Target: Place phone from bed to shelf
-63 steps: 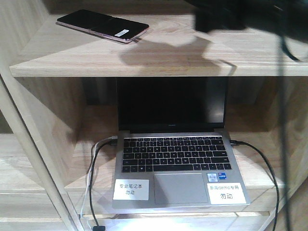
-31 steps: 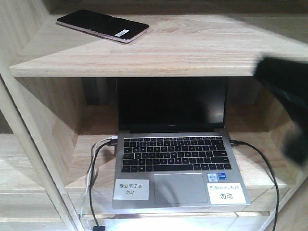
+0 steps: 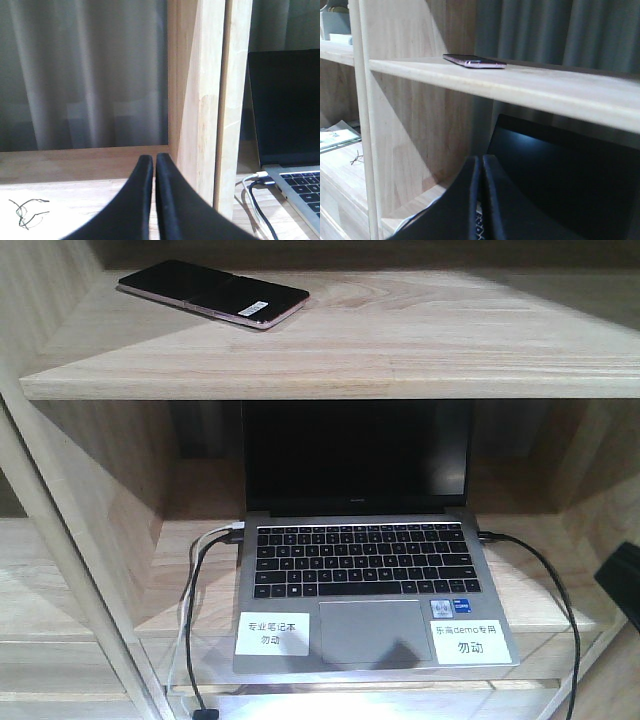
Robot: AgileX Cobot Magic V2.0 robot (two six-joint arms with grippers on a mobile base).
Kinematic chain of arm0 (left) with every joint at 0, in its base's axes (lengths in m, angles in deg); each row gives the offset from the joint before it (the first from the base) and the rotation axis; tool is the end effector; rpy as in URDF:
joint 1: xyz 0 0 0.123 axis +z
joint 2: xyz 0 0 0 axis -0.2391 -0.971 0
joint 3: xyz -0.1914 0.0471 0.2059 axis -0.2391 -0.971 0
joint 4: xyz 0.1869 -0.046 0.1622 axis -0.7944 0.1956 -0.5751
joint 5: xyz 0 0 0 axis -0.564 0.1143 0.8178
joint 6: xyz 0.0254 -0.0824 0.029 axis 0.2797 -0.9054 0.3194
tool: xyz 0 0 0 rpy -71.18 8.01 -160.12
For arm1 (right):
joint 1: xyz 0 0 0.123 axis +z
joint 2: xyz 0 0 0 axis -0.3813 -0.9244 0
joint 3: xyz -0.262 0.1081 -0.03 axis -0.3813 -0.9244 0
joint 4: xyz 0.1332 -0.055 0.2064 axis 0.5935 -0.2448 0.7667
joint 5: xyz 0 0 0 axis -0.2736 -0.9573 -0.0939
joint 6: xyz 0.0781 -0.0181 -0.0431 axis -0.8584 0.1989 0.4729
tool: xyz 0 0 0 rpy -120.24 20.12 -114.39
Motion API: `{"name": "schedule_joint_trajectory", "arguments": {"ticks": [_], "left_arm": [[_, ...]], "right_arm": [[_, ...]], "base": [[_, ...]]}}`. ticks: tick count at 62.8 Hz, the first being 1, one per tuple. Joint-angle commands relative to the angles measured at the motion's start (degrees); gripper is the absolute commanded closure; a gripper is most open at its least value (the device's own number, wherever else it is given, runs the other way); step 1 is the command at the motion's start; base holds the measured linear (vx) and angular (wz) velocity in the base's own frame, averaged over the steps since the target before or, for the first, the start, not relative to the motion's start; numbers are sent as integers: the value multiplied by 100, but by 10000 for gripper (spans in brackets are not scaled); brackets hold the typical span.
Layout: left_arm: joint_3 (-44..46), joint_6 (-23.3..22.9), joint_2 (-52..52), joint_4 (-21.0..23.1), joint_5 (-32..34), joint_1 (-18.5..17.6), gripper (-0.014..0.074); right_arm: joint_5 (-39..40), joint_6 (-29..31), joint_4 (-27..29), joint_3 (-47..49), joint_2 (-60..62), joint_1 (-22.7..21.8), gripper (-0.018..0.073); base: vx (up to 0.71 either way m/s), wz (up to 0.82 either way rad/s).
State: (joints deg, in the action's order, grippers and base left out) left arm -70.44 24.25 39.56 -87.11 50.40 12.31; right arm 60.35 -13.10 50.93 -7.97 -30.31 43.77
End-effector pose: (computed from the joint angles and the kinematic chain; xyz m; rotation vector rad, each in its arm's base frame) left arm 0.0563 -0.0017 0.1970 0.0339 1.5656 -0.0108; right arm 0.0550 0.0480 0.3162 -0.5278 1.4614 0.4775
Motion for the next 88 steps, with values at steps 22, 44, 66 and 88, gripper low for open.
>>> {"name": "schedule_joint_trajectory", "arguments": {"ticks": [22, 44, 66, 88], "left_arm": [[138, -50, 33, 60, 431, 11, 595], [138, -50, 33, 60, 431, 11, 595], [138, -50, 33, 60, 431, 11, 595], [138, -50, 33, 60, 431, 11, 595]], "right_arm": [[246, 23, 128, 126, 3, -33, 564], [246, 23, 143, 126, 3, -33, 564], [290, -1502, -1034, 126, 3, -33, 564], [348, -5868, -4797, 126, 3, -33, 564]], "base": [[0, 0], [0, 0], [0, 0], [0, 0]]}}
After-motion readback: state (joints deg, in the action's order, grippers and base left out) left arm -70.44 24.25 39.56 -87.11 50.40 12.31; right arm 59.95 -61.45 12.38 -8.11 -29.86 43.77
